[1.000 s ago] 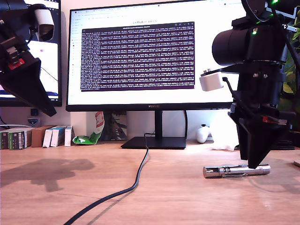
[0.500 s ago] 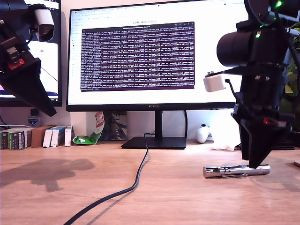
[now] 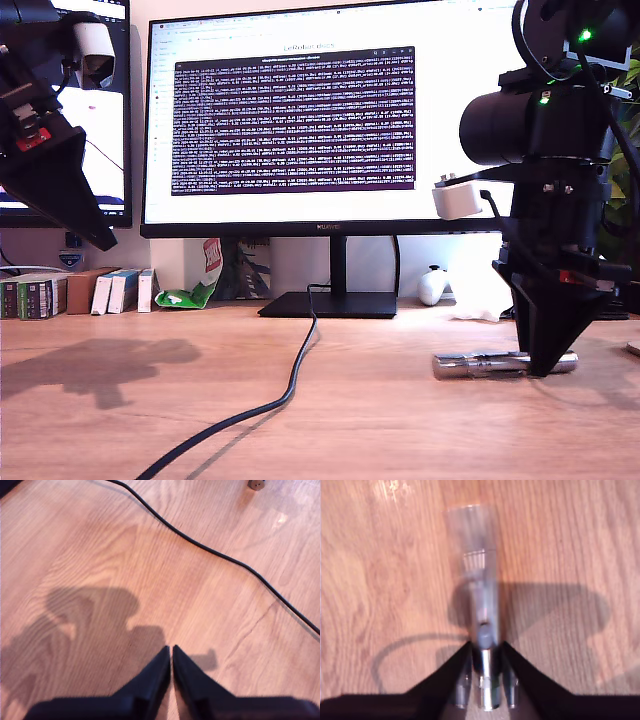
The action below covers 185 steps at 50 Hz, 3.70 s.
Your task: Pick the metallic laser pointer with your right arm, pass it to your left arm, then place it down to the left side of the table
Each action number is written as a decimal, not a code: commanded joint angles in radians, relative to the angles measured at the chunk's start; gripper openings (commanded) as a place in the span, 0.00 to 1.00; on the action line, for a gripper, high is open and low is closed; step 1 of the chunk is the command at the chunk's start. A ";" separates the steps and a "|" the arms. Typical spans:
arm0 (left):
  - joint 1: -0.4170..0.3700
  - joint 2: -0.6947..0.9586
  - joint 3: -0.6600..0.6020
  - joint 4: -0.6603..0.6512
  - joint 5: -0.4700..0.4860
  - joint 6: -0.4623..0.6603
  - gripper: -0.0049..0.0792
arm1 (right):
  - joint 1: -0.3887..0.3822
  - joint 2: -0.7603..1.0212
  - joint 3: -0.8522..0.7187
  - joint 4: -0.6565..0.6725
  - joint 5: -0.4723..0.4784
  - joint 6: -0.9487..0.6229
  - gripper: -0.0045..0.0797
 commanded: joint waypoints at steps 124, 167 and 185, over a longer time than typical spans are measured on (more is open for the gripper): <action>-0.398 0.000 -0.001 0.185 -0.283 0.164 0.39 | 0.432 0.013 0.248 0.162 -0.099 0.142 0.04; -0.398 0.000 -0.001 0.184 -0.299 0.214 0.03 | 0.469 0.013 0.248 0.209 -0.088 0.142 0.43; -0.397 0.000 -0.001 0.179 -0.348 0.214 0.03 | 0.470 0.013 0.266 0.184 -0.072 0.141 0.45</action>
